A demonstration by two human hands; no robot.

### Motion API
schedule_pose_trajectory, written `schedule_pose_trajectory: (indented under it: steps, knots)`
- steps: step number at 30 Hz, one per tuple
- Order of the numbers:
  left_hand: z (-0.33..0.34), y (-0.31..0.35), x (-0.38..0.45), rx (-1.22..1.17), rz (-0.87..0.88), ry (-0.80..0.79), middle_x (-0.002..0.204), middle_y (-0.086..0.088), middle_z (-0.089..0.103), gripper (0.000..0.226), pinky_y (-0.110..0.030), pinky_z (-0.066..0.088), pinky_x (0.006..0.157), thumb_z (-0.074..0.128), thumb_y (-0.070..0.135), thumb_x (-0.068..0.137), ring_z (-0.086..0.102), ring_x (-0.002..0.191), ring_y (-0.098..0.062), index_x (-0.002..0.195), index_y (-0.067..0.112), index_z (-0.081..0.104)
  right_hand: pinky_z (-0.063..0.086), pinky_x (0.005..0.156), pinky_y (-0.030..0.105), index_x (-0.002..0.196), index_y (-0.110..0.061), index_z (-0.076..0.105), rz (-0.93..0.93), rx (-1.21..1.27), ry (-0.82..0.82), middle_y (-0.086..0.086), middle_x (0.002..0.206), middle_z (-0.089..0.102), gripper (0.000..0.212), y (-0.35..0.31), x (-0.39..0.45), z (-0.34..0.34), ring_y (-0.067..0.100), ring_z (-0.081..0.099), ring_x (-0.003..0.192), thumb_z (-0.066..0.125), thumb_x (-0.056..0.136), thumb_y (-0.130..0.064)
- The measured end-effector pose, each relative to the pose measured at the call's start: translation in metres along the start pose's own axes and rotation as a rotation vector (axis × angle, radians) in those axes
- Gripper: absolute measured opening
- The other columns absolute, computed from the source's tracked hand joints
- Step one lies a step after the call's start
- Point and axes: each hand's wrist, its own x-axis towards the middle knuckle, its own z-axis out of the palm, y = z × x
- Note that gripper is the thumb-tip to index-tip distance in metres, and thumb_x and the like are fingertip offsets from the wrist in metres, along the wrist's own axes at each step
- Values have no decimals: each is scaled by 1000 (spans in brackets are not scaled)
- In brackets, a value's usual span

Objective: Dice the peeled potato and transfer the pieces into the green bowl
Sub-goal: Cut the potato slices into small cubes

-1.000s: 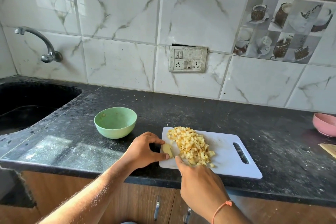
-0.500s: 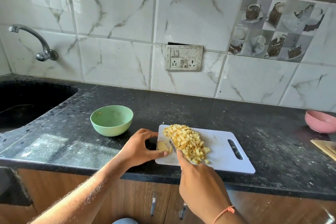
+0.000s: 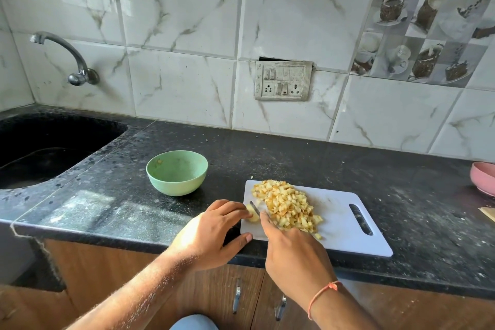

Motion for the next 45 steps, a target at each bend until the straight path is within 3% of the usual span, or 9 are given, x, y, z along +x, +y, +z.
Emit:
schedule_pose_trajectory:
  steps: [5,8,14,20,25,31,37,41,45]
  knots:
    - [3,-1,-1,-16,-6,23,135,23,61,46,-27,50,104,52,62,102,50,129,-1,132,32,68,57,63,39,163,-31,21,-17,-11,-35,0,81,64,68,1,5,3,20,60,71,42,100,-16]
    - [4,-1,-1,-12,-6,29,134,24,62,44,-27,51,102,52,61,102,51,127,-1,130,33,70,50,62,37,163,-31,19,-2,-43,-60,4,89,62,70,-4,10,4,23,56,76,43,100,-14]
    - [3,-2,-1,-23,-1,32,132,25,63,37,-27,52,102,54,53,103,51,127,0,128,33,72,56,75,40,163,-30,22,11,-96,-132,10,107,67,69,-10,23,2,28,65,95,42,99,-10]
    - [6,-3,-2,-12,24,57,130,26,65,31,-25,50,103,56,45,104,52,128,-2,124,33,77,47,66,36,162,-36,19,21,-19,-157,8,102,64,74,5,17,1,25,53,83,41,98,-9]
    - [4,-3,-3,8,56,57,125,23,71,30,-24,48,106,57,44,105,56,125,-4,120,32,80,51,64,36,163,-36,17,39,28,-142,3,87,56,75,10,4,5,22,55,79,43,98,-8]
    - [5,2,-3,-8,28,98,119,23,72,26,-25,51,103,66,43,98,57,120,-4,116,32,81,48,63,35,163,-35,12,39,-3,-123,3,88,54,77,10,3,8,22,54,77,42,99,-6]
    - [4,7,-6,-26,72,7,144,20,53,36,-26,48,109,51,45,107,49,135,-1,136,28,62,44,58,32,163,-34,14,46,7,-103,1,82,50,77,13,3,9,20,50,70,43,98,-5]
    - [2,9,-5,30,150,-47,148,16,54,40,-24,44,113,44,42,111,48,137,-5,145,27,58,55,64,36,164,-34,11,32,34,-116,3,85,57,77,13,3,9,20,55,73,42,99,-7]
    - [5,8,-4,39,126,-39,148,18,55,37,-29,48,109,43,37,112,51,136,-5,145,29,58,49,61,34,164,-32,11,16,35,-110,1,82,50,76,15,3,10,20,53,73,42,99,-8]
